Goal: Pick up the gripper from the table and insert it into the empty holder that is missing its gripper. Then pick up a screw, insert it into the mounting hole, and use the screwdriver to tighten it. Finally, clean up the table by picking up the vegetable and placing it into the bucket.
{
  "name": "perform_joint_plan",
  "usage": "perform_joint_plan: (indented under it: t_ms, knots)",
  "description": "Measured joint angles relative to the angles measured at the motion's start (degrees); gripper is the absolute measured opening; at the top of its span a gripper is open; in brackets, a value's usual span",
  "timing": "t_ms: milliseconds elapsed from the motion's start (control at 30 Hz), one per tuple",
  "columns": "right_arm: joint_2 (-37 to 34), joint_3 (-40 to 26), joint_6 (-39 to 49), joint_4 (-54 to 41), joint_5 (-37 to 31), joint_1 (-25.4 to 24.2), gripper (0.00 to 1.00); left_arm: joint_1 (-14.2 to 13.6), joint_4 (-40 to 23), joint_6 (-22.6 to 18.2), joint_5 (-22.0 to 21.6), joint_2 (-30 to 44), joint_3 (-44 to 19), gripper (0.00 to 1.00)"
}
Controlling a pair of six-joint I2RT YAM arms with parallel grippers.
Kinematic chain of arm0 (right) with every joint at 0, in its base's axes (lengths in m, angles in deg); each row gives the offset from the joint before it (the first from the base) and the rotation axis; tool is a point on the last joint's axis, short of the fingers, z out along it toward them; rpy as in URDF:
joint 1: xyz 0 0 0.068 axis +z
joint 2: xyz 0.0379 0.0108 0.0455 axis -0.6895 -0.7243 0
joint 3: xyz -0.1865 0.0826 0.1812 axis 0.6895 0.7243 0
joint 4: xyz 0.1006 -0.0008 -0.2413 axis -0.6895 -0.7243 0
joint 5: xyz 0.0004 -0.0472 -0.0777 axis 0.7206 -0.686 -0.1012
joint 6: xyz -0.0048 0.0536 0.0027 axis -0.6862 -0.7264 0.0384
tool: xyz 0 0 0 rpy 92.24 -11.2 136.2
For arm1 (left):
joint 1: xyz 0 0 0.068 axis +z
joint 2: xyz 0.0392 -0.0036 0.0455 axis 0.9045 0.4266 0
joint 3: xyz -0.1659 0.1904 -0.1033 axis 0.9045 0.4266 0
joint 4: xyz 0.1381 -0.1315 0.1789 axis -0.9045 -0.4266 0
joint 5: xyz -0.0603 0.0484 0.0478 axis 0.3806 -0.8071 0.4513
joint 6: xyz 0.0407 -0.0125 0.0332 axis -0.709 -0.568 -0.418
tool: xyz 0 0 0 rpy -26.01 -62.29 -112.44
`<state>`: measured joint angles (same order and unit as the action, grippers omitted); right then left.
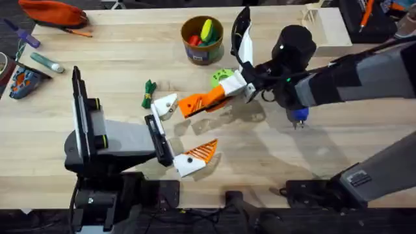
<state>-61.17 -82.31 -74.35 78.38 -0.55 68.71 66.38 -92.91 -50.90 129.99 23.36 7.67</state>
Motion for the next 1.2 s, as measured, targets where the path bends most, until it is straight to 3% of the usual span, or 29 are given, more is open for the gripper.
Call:
perform_joint_plan:
  t_ms: [1200]
  knots:
    - [-1.4,-0.6,0.1,0.3,-0.6,0.7,0.009,0.0,0.0,0.0,0.0,0.0,0.0,0.985]
